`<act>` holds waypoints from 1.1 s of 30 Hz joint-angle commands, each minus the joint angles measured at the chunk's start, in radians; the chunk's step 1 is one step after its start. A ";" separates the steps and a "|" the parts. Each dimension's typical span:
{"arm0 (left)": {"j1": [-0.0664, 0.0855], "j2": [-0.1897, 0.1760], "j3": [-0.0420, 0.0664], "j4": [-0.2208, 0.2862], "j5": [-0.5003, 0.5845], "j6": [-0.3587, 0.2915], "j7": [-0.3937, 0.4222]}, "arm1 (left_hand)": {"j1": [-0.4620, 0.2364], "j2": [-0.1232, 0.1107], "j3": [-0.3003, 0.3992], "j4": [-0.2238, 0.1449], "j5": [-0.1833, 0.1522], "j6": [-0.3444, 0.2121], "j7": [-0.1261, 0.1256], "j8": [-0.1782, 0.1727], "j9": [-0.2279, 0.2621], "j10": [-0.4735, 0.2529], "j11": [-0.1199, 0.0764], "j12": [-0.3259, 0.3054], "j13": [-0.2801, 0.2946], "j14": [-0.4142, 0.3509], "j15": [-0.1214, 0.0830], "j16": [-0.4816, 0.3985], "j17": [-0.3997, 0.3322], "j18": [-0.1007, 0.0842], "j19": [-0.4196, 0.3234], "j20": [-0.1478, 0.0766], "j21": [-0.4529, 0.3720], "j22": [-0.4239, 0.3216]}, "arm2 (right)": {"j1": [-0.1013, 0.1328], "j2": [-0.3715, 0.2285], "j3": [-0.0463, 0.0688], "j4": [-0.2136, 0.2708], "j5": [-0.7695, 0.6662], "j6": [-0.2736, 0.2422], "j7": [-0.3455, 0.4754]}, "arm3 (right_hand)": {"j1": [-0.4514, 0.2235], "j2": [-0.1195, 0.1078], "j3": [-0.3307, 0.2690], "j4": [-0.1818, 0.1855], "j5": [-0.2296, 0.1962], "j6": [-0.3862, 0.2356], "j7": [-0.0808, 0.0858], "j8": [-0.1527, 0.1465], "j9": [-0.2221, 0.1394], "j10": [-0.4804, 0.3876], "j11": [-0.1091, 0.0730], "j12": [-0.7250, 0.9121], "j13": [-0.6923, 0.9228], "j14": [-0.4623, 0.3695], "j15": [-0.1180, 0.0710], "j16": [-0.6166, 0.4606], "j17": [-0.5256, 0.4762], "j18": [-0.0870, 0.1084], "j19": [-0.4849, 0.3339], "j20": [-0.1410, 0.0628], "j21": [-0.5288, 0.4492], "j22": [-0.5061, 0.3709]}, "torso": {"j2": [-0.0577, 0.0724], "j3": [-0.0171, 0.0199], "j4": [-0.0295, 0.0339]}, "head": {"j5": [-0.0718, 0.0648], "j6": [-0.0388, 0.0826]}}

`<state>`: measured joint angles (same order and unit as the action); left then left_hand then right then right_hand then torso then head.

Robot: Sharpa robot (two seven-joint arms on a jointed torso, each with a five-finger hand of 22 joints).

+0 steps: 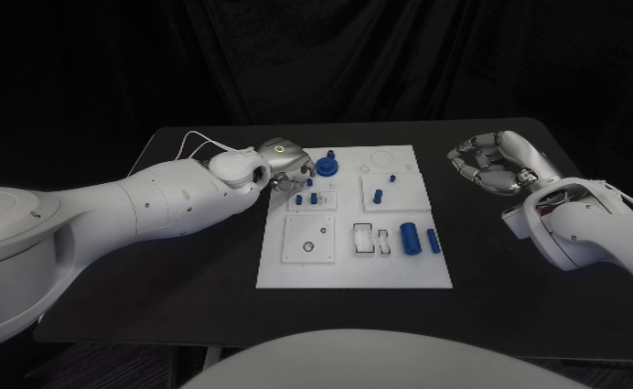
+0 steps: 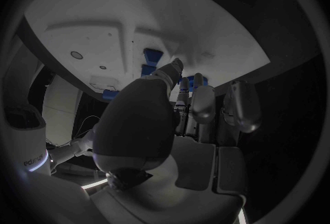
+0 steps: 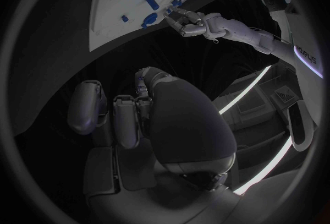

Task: Assemble the parts on the task board

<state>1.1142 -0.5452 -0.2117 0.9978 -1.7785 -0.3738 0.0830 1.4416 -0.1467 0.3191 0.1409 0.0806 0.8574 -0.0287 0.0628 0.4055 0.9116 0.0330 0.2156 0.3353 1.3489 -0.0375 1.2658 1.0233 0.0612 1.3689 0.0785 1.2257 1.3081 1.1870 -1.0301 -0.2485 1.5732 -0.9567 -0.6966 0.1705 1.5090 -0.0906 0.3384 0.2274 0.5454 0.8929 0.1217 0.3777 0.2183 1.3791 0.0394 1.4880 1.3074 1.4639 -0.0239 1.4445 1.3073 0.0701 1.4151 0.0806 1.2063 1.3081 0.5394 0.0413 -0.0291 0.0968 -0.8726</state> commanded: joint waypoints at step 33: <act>-0.001 -0.397 0.001 0.448 1.114 -0.196 0.642 | -0.014 0.156 -0.164 0.147 0.379 0.011 0.130 0.019 -0.089 -0.404 0.174 0.313 0.017 -0.854 0.235 -0.737 -0.716 0.049 -0.811 0.168 -1.104 -0.246 | 0.123 0.109 0.001 -0.036 -0.245 0.210 -0.116 | 0.009 -0.056 0.046 -0.024 -0.025 -0.008 0.016 0.030 0.005 -0.614 0.025 -0.400 -0.586 -0.063 0.022 -0.138 0.026 0.060 -0.157 0.022 -0.266 0.087 | 0.001 -0.0061 0.0023 | 0.112 0.000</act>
<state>1.1142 -0.9417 -0.2122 1.4369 -0.8624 -0.6276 0.5425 1.4179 0.0078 0.1524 0.2856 0.4511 0.8634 0.1016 0.0785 0.3168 0.5120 0.2068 0.5271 0.3532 0.5038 0.1982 0.5356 0.3128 0.1070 0.5643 0.2471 0.1288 1.0666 1.3069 -0.9222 -0.2481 1.5407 -1.0779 -0.5731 0.1296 1.5178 -0.1390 0.3783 0.2042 0.5249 0.8860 0.1288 0.4040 0.2230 0.7818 0.0640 1.1018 0.7379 1.4070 -0.0030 1.3118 1.3073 0.1101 1.2658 0.1004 0.9515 1.3076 0.5394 0.0360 -0.0263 0.2042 -0.8725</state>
